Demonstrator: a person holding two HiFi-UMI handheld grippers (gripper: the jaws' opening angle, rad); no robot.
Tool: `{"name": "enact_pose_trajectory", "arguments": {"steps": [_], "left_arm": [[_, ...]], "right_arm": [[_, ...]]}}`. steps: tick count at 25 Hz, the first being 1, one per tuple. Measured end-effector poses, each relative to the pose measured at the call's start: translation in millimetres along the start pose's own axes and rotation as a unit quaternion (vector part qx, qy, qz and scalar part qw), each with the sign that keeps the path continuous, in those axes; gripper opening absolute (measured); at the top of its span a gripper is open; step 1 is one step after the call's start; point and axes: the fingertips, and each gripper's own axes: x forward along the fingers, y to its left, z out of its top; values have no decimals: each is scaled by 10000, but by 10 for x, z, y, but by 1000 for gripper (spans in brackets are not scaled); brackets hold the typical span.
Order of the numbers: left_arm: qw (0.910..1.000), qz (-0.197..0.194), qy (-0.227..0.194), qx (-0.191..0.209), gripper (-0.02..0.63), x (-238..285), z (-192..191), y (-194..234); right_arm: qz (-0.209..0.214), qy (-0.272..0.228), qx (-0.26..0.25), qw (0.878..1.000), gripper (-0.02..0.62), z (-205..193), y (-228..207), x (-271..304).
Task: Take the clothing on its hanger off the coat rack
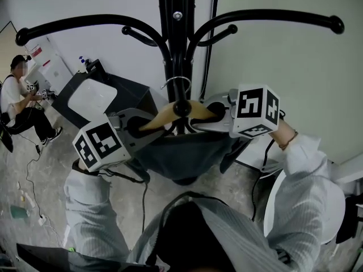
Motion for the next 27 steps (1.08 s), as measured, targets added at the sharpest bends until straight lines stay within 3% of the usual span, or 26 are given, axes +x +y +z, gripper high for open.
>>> {"name": "enact_pose_trajectory", "arguments": {"steps": [5,10,15,22,27], "left_arm": [[9993,99,287,203,31,-7,7,-17],[9998,108,-40,173,31,-245,328,-78],[9988,119,-197,430,31,-417,724,-208],[9975,-275,-462,466,31,-185,929,-269],[9947,-637,-521,621,31,-26,1158,-577]], "right_arm": [[-147,-23,-157,9998,2,81,24,-48],[-354,-152,-306,9988,2,361,133,-268],[-523,-208,-471,9973,2,603,324,-568],[-796,-289,-304,9959,2,422,357,-770],[-1086,-240,-34,9938,2,289,668,-1041]]}}
